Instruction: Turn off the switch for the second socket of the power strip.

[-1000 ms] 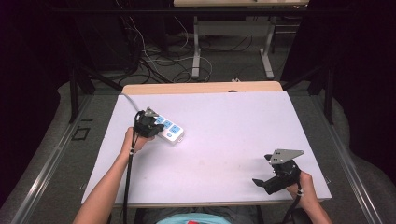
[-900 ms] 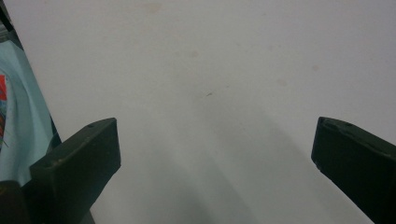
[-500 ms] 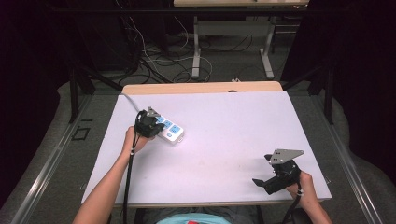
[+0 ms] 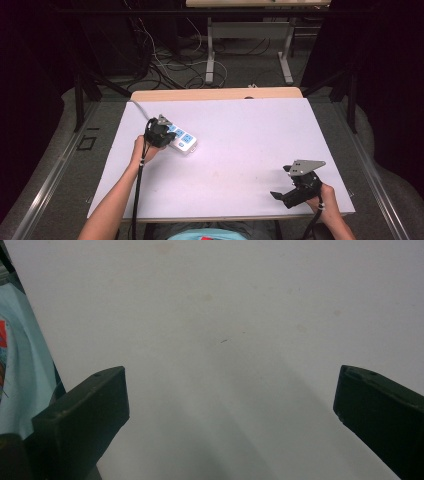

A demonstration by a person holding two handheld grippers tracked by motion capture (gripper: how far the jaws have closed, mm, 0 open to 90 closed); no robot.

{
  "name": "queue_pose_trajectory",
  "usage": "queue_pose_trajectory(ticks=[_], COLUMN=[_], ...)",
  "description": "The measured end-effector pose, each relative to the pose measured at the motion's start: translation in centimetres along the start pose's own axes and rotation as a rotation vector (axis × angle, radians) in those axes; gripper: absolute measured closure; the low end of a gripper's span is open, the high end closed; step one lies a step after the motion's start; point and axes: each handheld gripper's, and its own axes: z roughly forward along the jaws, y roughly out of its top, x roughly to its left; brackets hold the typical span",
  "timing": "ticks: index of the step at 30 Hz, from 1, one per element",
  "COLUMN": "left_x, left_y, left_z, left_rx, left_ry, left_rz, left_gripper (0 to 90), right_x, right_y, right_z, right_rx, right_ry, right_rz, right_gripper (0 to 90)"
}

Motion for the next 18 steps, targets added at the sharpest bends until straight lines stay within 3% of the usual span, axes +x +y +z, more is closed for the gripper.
queue_pose_trajectory(ticks=[4,9,17,18], left_x=[0.0,0.28,0.34,0.35], left_y=[-0.04,-0.03,0.08,0.15], left_z=[0.03,-0.24,-0.75,-0.84], left_rx=[-0.007,0.006,-0.016,-0.016], left_ry=[0.015,0.01,0.011,0.012], left_rz=[-0.005,-0.006,-0.009,-0.01], left_gripper=[89.9,89.9,89.7,84.8], right_x=[0.01,-0.01,0.0,-0.01], right_y=[-0.02,0.01,-0.02,0.01], right_z=[0.07,-0.07,-0.02,-0.08], right_rx=[-0.011,0.002,-0.007,0.002], right_ry=[-0.005,0.003,0.0,0.002], right_rz=[-0.001,-0.004,-0.004,-0.004], right_gripper=[0.8,0.8,0.8,0.8])
